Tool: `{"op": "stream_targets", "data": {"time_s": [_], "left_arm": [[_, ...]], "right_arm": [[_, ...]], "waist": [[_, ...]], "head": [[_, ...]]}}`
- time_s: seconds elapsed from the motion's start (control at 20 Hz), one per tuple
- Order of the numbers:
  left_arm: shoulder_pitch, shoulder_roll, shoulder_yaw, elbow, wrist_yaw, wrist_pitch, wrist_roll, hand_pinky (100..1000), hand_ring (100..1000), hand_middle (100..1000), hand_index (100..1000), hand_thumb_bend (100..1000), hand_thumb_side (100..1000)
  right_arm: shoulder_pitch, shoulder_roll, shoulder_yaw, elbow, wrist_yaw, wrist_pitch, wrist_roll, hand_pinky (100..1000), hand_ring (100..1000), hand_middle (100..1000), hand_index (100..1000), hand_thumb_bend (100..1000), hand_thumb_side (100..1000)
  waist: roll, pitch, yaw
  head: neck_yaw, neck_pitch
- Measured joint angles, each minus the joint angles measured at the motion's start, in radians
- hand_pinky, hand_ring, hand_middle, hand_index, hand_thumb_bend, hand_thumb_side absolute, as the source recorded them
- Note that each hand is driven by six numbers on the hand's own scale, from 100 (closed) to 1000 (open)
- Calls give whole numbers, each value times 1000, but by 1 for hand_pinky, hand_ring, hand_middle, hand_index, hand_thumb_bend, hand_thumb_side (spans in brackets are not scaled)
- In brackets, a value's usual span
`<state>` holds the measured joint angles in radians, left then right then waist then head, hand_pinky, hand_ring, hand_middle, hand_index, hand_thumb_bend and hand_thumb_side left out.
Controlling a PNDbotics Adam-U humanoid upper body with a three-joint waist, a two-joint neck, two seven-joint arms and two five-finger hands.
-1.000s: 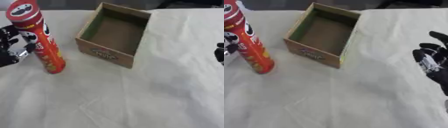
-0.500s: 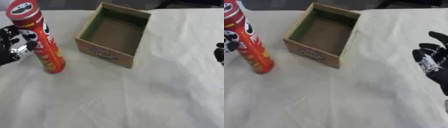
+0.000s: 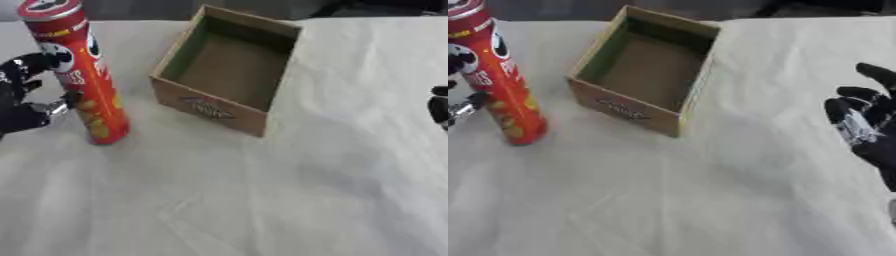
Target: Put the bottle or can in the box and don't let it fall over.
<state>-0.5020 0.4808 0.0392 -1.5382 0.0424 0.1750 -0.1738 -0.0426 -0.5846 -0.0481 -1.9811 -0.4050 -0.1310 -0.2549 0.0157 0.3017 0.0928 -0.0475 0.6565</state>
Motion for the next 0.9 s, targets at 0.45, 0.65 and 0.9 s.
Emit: {"op": "stream_targets", "data": {"time_s": [0.45, 0.65, 0.9], "left_arm": [[0, -8, -2, 3, 14, 4, 1, 1000, 1000, 780, 872, 593, 357], [4, -8, -2, -7, 23, 10, 8, 1000, 1000, 778, 868, 593, 357], [15, -8, 4, -15, 27, 21, 20, 1000, 1000, 767, 810, 591, 397]], "right_arm": [[0, 0, 0, 0, 0, 0, 0, 758, 724, 848, 782, 442, 169], [0, 0, 0, 0, 0, 0, 0, 758, 724, 848, 782, 442, 169], [0, 0, 0, 0, 0, 0, -1, 757, 723, 847, 781, 440, 170]], "waist": [[0, 0, 3], [0, 0, 4], [0, 0, 8]], "head": [[-1, -1], [-3, -1], [-5, -4]]}}
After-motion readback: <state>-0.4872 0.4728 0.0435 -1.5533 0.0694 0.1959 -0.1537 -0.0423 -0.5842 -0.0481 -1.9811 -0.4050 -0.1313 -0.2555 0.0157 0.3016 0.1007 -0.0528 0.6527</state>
